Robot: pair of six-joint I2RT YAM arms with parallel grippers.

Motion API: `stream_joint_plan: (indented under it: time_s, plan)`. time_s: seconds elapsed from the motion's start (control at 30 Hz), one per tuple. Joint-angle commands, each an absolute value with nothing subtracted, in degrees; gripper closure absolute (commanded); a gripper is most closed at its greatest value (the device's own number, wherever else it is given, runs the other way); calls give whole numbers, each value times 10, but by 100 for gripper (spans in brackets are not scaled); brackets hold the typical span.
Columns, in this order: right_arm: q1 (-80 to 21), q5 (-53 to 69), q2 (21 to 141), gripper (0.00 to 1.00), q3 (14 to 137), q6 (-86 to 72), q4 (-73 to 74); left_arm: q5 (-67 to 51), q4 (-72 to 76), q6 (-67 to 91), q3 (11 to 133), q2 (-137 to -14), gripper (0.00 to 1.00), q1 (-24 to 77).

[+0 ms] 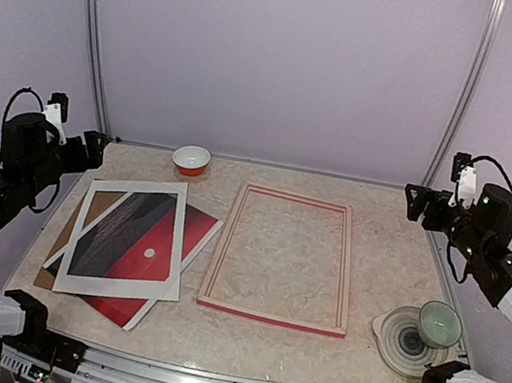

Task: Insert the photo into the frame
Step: Pick up the glass panel from the mat board.

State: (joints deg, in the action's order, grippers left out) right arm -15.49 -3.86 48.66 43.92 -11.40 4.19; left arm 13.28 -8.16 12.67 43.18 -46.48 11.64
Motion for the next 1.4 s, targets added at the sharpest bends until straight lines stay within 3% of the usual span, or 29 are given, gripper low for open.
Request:
stream_joint_plan:
  time_s: [0.0, 0.43, 0.73, 1.37]
  plan:
    - [-161, -36, 473, 1, 432, -115, 19, 126, -67, 131, 425, -460, 1, 113]
    - [-161, -53, 501, 1, 438, -249, 2, 122, -68, 136, 430, -462, 1, 113]
    - [-161, 92, 400, 1, 365, -208, -101, 78, -85, 152, 451, -468, 1, 116]
    - [-162, 151, 695, 1, 513, -250, 130, 227, -127, 252, 480, -600, 1, 291]
